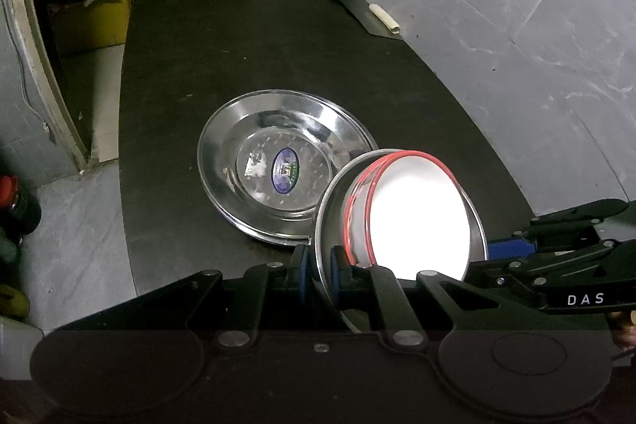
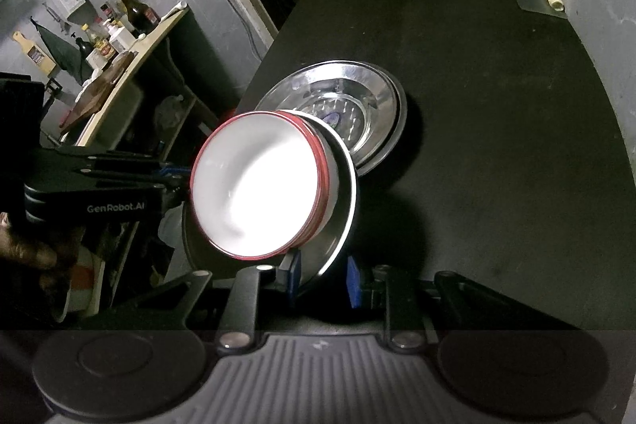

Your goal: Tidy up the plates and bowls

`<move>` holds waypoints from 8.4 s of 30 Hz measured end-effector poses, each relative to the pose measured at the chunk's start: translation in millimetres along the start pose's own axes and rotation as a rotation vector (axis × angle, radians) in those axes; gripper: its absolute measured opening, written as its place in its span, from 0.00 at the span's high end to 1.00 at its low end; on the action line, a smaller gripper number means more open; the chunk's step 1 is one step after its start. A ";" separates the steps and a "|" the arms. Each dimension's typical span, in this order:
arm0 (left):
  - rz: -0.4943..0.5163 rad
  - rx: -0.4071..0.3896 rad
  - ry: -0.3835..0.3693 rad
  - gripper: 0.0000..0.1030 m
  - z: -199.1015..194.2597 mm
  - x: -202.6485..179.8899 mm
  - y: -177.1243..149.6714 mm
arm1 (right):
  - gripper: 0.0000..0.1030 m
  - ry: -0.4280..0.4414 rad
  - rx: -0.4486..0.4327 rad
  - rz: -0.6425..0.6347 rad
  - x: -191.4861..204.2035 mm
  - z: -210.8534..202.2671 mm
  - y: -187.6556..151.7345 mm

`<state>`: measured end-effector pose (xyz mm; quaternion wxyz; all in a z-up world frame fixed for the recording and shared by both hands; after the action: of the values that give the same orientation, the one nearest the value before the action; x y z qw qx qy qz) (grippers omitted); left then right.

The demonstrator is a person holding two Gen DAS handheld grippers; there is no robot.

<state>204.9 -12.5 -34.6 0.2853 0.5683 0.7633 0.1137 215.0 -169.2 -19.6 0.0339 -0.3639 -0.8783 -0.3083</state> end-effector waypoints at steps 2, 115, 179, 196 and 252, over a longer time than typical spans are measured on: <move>-0.001 -0.002 0.001 0.90 -0.3 0.7 0.8 | 0.73 0.000 -0.002 0.001 0.1 -0.7 1.2; -0.132 0.012 0.118 0.89 56.6 57.7 64.4 | 0.74 0.014 -0.031 0.003 -29.1 69.1 79.1; -0.172 -0.120 0.329 0.12 10.9 50.3 62.3 | 0.06 -0.180 -0.194 0.040 -34.3 40.7 69.8; -0.201 -0.298 0.295 0.02 -25.0 43.0 46.3 | 0.00 -0.211 -0.322 0.021 -25.7 15.5 69.1; -0.025 -0.513 0.088 0.01 -123.8 68.5 -49.7 | 0.00 -0.474 -0.597 0.107 85.3 -59.1 -27.4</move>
<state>82.0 53.7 20.1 0.3879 0.4623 0.7282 0.3247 124.6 -164.8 38.2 -0.2616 -0.4645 -0.7130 -0.4555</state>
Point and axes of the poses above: each gripper's, at about its wrist camera, not at the fingertips, and z roughly the way its jaws point, x to its left, y to its top, the point moved 5 cm from there along z, roughly the way its jaws point, and after that the axes turned 6 degrees about -z, right-handed, at the moved point
